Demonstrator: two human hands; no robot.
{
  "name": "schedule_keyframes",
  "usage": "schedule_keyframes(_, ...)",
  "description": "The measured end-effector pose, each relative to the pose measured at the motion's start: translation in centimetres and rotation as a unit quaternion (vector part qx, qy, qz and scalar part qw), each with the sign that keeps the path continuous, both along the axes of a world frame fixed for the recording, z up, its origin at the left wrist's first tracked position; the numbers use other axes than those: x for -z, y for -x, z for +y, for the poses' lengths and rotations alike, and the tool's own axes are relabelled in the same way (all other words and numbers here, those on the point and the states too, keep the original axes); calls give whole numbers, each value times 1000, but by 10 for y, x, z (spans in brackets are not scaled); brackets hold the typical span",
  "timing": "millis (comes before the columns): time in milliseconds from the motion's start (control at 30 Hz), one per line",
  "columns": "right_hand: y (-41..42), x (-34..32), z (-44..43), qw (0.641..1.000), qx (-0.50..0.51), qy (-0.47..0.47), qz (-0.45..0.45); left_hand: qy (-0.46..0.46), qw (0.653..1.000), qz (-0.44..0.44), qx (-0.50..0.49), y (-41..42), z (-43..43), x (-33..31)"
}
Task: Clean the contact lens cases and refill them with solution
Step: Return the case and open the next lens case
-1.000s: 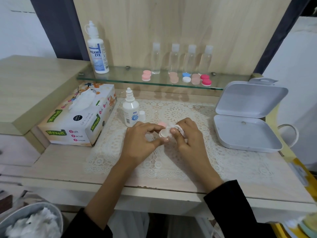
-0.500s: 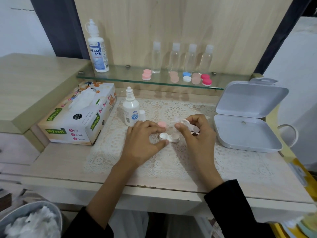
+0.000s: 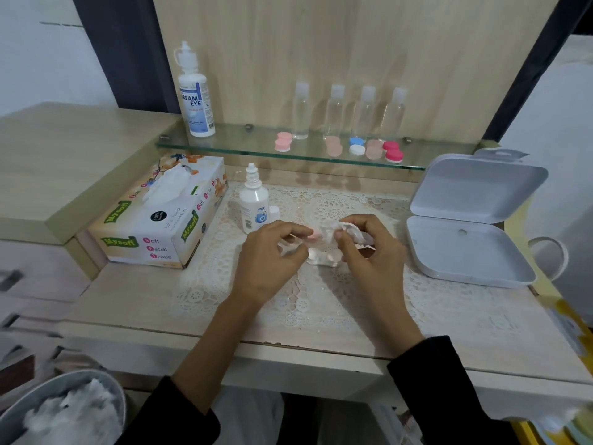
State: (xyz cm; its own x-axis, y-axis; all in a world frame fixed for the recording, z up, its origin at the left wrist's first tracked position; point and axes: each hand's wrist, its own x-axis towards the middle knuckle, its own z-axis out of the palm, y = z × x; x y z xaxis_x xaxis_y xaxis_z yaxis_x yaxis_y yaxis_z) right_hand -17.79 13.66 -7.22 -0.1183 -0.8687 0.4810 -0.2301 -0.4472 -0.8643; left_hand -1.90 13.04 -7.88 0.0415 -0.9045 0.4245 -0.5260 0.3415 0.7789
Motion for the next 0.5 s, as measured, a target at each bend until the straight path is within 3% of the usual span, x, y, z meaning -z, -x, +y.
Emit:
schedule_keyframes(200, -9, -8, 13, 999, -44, 9, 17, 0, 999, 51, -3, -12, 4, -17)
schedule_keyframes(500, -59, -13, 31, 992, -124, 28, 4, 25, 999, 24, -36, -77, 31, -39)
